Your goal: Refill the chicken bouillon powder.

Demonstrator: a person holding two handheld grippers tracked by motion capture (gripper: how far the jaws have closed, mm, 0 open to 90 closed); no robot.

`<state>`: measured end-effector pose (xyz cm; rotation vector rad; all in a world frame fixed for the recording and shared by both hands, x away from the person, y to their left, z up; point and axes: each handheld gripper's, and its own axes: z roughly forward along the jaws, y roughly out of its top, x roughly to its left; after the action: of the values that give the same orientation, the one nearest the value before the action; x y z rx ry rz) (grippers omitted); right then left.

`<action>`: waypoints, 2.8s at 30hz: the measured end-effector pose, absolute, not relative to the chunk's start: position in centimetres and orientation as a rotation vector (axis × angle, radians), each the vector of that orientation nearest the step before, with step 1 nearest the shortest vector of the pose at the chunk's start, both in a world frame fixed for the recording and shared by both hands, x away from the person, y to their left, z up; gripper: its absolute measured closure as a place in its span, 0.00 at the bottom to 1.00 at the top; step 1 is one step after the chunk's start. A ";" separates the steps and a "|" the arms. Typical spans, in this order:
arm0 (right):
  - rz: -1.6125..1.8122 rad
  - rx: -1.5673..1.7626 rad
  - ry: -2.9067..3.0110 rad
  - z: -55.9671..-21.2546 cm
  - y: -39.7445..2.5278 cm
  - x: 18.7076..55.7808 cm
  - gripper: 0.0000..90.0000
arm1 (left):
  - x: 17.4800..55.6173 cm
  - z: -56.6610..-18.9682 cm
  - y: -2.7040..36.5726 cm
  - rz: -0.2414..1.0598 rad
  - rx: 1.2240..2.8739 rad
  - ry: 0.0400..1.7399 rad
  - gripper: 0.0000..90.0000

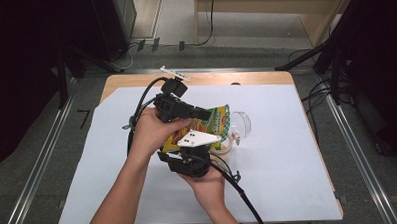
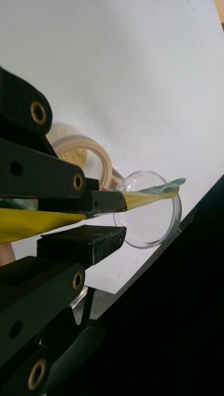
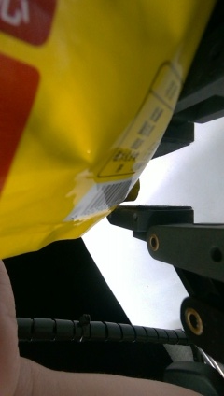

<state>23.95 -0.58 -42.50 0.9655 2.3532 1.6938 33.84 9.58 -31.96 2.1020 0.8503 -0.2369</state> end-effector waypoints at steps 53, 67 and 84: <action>1.707 0.966 2.357 -42.4 -0.5 24.0 0.76 | 33.9 -31.9 9.6 -0.241 2.094 0.889 0.88; 1.699 0.959 2.360 -42.4 -0.5 23.9 0.76 | 34.0 -31.9 9.7 -0.236 2.096 0.886 0.89; 1.662 0.954 2.386 -42.0 0.0 24.2 0.76 | 34.4 -32.0 10.5 -0.256 2.063 0.887 0.89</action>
<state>24.25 -0.01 -41.96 0.9539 2.3862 1.6622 34.36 10.55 -31.98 2.0628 0.8873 -0.2559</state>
